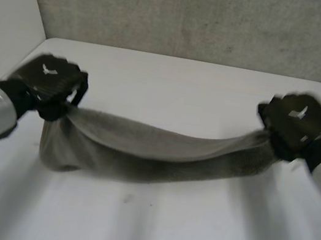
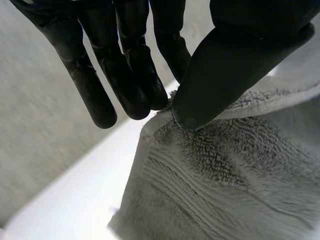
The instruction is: Fold the towel.
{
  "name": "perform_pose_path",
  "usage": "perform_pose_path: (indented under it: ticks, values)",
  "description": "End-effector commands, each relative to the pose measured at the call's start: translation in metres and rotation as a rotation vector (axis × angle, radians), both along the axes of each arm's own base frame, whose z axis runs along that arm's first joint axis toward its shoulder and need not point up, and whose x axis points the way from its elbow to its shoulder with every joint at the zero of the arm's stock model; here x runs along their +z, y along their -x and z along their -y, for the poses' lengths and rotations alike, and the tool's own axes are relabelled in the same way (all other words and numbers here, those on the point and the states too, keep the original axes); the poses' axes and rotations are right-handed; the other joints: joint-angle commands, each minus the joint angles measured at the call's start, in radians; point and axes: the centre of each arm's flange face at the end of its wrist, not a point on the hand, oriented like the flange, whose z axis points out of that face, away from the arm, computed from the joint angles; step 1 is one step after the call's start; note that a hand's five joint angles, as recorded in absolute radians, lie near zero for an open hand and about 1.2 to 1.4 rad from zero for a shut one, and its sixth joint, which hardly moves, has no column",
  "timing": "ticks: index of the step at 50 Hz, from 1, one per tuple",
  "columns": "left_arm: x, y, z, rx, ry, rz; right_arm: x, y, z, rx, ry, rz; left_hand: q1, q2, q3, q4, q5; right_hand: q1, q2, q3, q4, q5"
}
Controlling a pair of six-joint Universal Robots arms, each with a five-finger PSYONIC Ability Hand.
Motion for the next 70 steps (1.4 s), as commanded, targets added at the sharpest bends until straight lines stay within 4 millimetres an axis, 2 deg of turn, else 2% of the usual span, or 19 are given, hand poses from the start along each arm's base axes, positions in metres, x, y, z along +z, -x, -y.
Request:
perform_pose_path:
  ticks: [1,7,20,25,34,39,42,44,45,47,50,52,54,58,61,63,66,68,70]
  values:
    - [0.054,-0.009,-0.039,0.010,0.110,-0.020,0.075,0.021,-0.012,-0.049,0.016,-0.114,0.217,0.179,0.180,0.179,0.197,0.061,0.073,0.059,0.053,0.055]
    - [0.047,-0.011,-0.052,0.006,0.002,0.011,0.081,0.033,-0.017,-0.070,-0.066,-0.195,0.217,0.179,0.180,0.179,0.197,0.061,0.073,0.059,0.053,0.055]
    - [-0.030,-0.010,-0.031,0.030,-0.270,0.179,0.018,0.028,0.000,0.004,-0.334,-0.338,0.217,0.179,0.180,0.179,0.197,0.061,0.073,0.059,0.053,0.055]
    - [-0.063,-0.006,0.006,0.104,-0.295,0.247,-0.021,0.012,0.015,0.063,-0.438,-0.373,0.217,0.179,0.180,0.179,0.197,0.061,0.073,0.059,0.053,0.055]
    - [-0.073,0.013,0.064,0.177,-0.230,0.292,-0.041,-0.008,0.064,0.006,-0.348,-0.426,0.217,0.179,0.180,0.179,0.197,0.061,0.073,0.059,0.053,0.055]
    - [-0.032,0.030,0.123,0.232,-0.017,0.212,0.001,-0.032,0.122,-0.081,-0.049,-0.342,0.217,0.179,0.180,0.179,0.197,0.061,0.073,0.059,0.053,0.055]
    - [-0.013,0.032,0.136,0.259,0.059,0.172,0.024,-0.037,0.138,-0.112,0.077,-0.285,0.217,0.179,0.180,0.179,0.197,0.061,0.073,0.059,0.053,0.055]
    - [0.036,0.043,0.153,0.285,0.248,0.051,0.084,-0.047,0.158,-0.168,0.363,-0.121,0.217,0.179,0.180,0.179,0.197,0.061,0.073,0.059,0.053,0.055]
    - [0.036,0.043,0.153,0.285,0.249,0.050,0.084,-0.047,0.158,-0.169,0.365,-0.120,0.217,0.179,0.180,0.179,0.197,0.061,0.073,0.059,0.053,0.055]
    - [0.085,0.047,0.159,0.313,0.430,-0.134,0.146,-0.051,0.158,-0.209,0.627,0.076,0.217,0.179,0.180,0.179,0.197,0.061,0.073,0.059,0.053,0.055]
    - [0.108,0.044,0.158,0.331,0.509,-0.230,0.171,-0.047,0.156,-0.225,0.725,0.160,0.217,0.179,0.180,0.179,0.197,0.061,0.073,0.059,0.053,0.055]
    - [0.147,0.038,0.147,0.346,0.624,-0.395,0.200,-0.043,0.147,-0.224,0.840,0.255,0.217,0.179,0.180,0.179,0.197,0.061,0.073,0.059,0.053,0.055]
    - [0.155,0.036,0.144,0.344,0.643,-0.439,0.203,-0.043,0.143,-0.218,0.841,0.260,0.217,0.179,0.180,0.179,0.197,0.061,0.073,0.059,0.053,0.055]
    - [0.143,0.035,0.141,0.344,0.584,-0.422,0.181,-0.046,0.144,-0.205,0.720,0.207,0.217,0.179,0.180,0.179,0.197,0.061,0.073,0.059,0.053,0.055]
    - [0.115,0.035,0.140,0.346,0.477,-0.363,0.144,-0.050,0.146,-0.188,0.546,0.135,0.217,0.179,0.180,0.179,0.197,0.061,0.073,0.059,0.053,0.055]
    - [0.072,0.038,0.139,0.338,0.333,-0.288,0.105,-0.062,0.139,-0.139,0.389,0.068,0.217,0.179,0.180,0.179,0.197,0.061,0.073,0.059,0.053,0.055]
    - [0.049,0.039,0.136,0.325,0.266,-0.253,0.090,-0.065,0.136,-0.112,0.342,0.046,0.168,0.130,0.131,0.130,0.147,0.061,0.073,0.059,0.053,0.055]
    - [0.007,0.042,0.128,0.268,0.148,-0.197,0.075,-0.066,0.127,-0.062,0.291,0.022,-0.381,-0.419,-0.418,-0.419,-0.402,0.061,0.073,0.059,0.053,0.055]
    - [-0.009,0.044,0.123,0.231,0.102,-0.180,0.073,-0.066,0.122,-0.049,0.287,0.018,-0.614,-0.652,-0.651,-0.652,-0.634,0.061,0.073,0.059,0.053,0.055]
